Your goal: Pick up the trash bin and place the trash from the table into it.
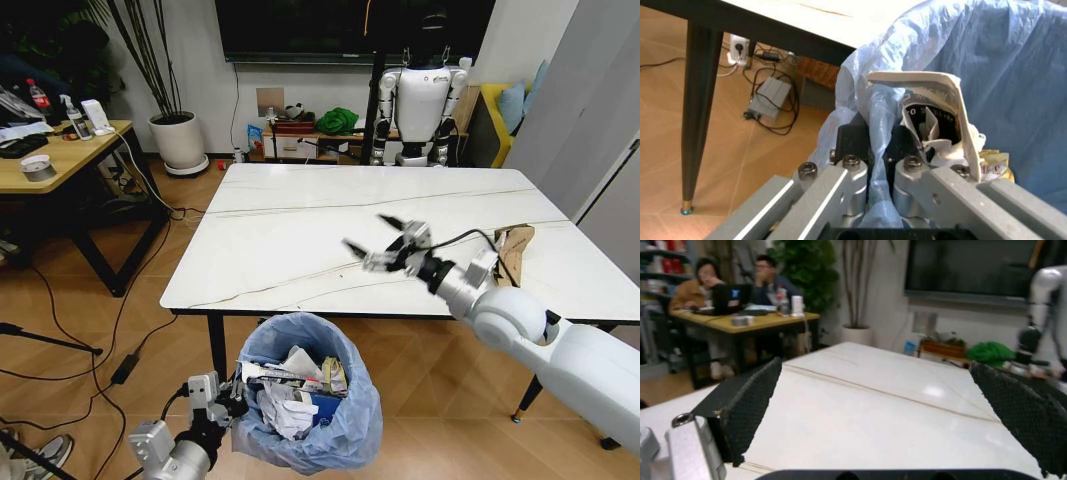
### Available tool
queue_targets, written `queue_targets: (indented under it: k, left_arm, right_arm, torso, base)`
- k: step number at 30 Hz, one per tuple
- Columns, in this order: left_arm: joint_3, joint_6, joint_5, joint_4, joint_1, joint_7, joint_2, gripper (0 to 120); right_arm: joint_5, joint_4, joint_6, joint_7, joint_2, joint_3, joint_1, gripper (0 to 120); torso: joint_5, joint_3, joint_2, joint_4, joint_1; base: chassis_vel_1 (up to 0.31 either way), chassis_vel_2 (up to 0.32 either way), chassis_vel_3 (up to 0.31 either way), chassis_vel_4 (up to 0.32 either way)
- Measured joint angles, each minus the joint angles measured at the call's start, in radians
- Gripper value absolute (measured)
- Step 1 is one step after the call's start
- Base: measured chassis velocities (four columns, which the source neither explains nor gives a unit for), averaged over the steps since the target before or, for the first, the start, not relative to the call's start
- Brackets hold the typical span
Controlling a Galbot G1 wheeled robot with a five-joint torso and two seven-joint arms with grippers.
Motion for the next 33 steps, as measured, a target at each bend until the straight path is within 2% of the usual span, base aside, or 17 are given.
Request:
queue_targets:
  k: [3, 4, 9, 11, 13, 17, 23, 33]
  left_arm:
    - [-0.001, 0.000, 0.000, 0.000, -0.002, 0.000, -0.001, 0]
    - [-0.001, 0.000, 0.000, 0.000, -0.002, 0.000, -0.001, 0]
    - [-0.001, 0.000, 0.003, 0.001, -0.005, 0.000, -0.005, 0]
    - [-0.001, 0.000, 0.003, 0.001, -0.006, 0.001, -0.005, 0]
    - [0.000, -0.001, 0.003, 0.004, -0.011, 0.001, -0.005, 0]
    - [0.002, -0.001, 0.002, 0.006, -0.016, 0.001, -0.004, 0]
    - [0.002, -0.002, 0.001, 0.005, -0.017, 0.002, -0.002, 0]
    - [0.000, -0.004, 0.001, -0.003, -0.009, 0.003, 0.000, 0]
  right_arm:
    - [0.025, -0.026, -0.004, -0.025, 0.017, 0.156, -0.130, 100]
    - [0.025, -0.026, -0.004, -0.025, 0.017, 0.156, -0.130, 100]
    - [-0.007, -0.037, 0.021, -0.144, 0.066, 0.451, -0.393, 100]
    - [-0.013, -0.040, 0.023, -0.157, 0.072, 0.476, -0.413, 100]
    - [-0.045, -0.045, 0.044, -0.218, 0.125, 0.612, -0.535, 100]
    - [-0.079, -0.044, 0.046, -0.281, 0.194, 0.758, -0.690, 100]
    - [-0.097, -0.045, 0.048, -0.312, 0.271, 0.829, -0.762, 100]
    - [-0.117, -0.060, 0.063, -0.339, 0.337, 0.848, -0.793, 100]
  torso:
    - [0.0001, 0.000, 0.000, 0.0000, 0.000]
    - [0.0001, 0.000, 0.000, 0.0000, 0.000]
    - [-0.0004, 0.000, 0.000, -0.0002, 0.000]
    - [-0.0002, 0.000, 0.000, -0.0002, 0.000]
    - [0.0001, 0.000, 0.000, 0.0001, 0.000]
    - [0.0000, 0.000, 0.000, -0.0004, 0.000]
    - [0.0000, 0.000, 0.000, -0.0001, 0.000]
    - [0.0001, 0.000, 0.000, 0.0001, 0.000]
  base:
    - [0.000, 0.000, 0.000, 0.000]
    - [0.000, 0.000, 0.000, 0.000]
    - [0.000, 0.000, 0.000, 0.000]
    - [0.000, 0.000, 0.000, 0.000]
    - [0.000, 0.000, 0.000, 0.000]
    - [0.000, 0.000, 0.000, 0.000]
    - [0.000, 0.000, 0.000, 0.000]
    - [-0.048, -0.030, 0.047, 0.047]
